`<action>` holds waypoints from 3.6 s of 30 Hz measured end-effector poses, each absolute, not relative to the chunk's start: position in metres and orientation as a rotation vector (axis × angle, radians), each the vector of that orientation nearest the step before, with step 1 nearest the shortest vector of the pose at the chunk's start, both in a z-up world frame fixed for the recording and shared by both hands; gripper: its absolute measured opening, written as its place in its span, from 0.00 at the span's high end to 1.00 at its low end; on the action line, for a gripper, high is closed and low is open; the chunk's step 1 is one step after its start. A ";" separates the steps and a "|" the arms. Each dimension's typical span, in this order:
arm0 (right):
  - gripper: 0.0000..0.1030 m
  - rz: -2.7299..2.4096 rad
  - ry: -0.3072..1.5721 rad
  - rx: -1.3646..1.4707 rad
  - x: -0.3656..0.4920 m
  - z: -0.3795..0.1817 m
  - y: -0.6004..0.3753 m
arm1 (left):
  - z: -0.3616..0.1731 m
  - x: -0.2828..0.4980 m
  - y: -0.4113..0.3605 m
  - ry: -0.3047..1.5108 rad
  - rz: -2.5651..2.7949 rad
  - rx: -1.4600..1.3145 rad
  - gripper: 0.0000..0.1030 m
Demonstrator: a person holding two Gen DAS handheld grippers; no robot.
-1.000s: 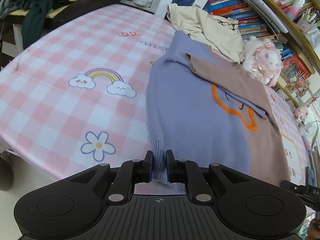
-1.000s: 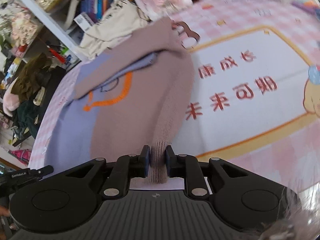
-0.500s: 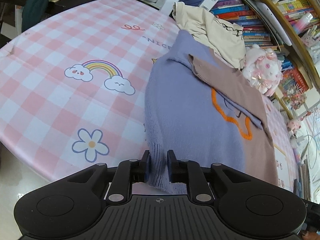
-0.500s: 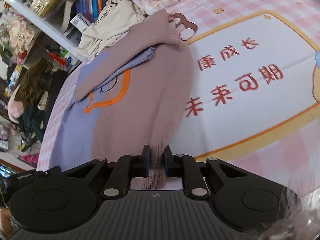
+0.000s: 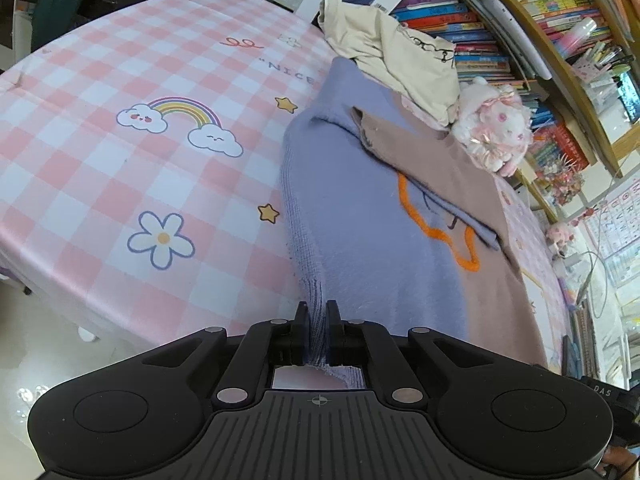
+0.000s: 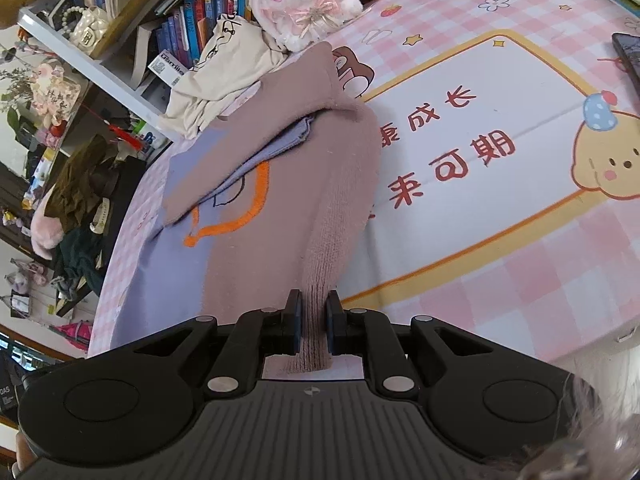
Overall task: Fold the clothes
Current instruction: 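Lift the hem with both grippers and fold it up toward the collar, then lay the hem on the collar and open both grippers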
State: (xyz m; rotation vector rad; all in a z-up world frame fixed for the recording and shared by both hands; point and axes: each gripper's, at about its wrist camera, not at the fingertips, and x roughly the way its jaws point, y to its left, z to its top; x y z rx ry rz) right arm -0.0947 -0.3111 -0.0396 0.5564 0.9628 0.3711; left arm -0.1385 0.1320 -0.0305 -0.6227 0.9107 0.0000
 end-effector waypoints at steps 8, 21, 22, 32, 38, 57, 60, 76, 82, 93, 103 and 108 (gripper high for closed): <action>0.89 0.383 0.975 0.570 -0.117 -0.041 -0.322 | -0.028 -0.159 0.128 0.916 0.004 -0.642 0.96; 0.89 0.400 1.018 0.622 -0.140 -0.044 -0.338 | -0.028 -0.184 0.123 0.923 0.021 -0.697 0.96; 0.89 0.406 1.016 0.635 -0.139 -0.043 -0.339 | -0.026 -0.183 0.124 0.914 0.017 -0.711 0.96; 0.89 0.449 0.890 0.856 -0.106 -0.012 -0.350 | 0.000 -0.153 0.139 0.734 -0.032 -0.922 0.96; 0.89 0.453 0.776 0.902 -0.062 0.016 -0.352 | 0.027 -0.099 0.150 0.619 -0.104 -0.967 0.96; 0.89 0.346 0.733 0.932 0.077 0.012 -0.324 | 0.007 0.035 0.180 0.651 -0.097 -0.991 0.96; 0.89 0.317 0.751 0.931 0.089 0.003 -0.321 | -0.002 0.051 0.179 0.685 -0.095 -0.974 0.95; 0.75 0.165 0.826 0.870 0.127 -0.030 -0.311 | -0.036 0.100 0.184 0.790 -0.052 -0.915 0.72; 0.62 0.163 0.794 0.601 0.128 -0.015 -0.301 | -0.011 0.089 0.189 0.679 -0.027 -0.701 0.55; 0.84 0.261 0.775 -0.023 0.139 -0.014 -0.226 | -0.022 0.112 0.135 0.737 -0.116 -0.222 0.96; 0.94 0.144 0.838 0.393 0.161 -0.032 -0.282 | -0.036 0.126 0.148 0.765 -0.072 -0.335 0.98; 0.93 0.137 0.851 0.397 0.165 -0.043 -0.281 | -0.045 0.130 0.149 0.780 -0.065 -0.324 0.96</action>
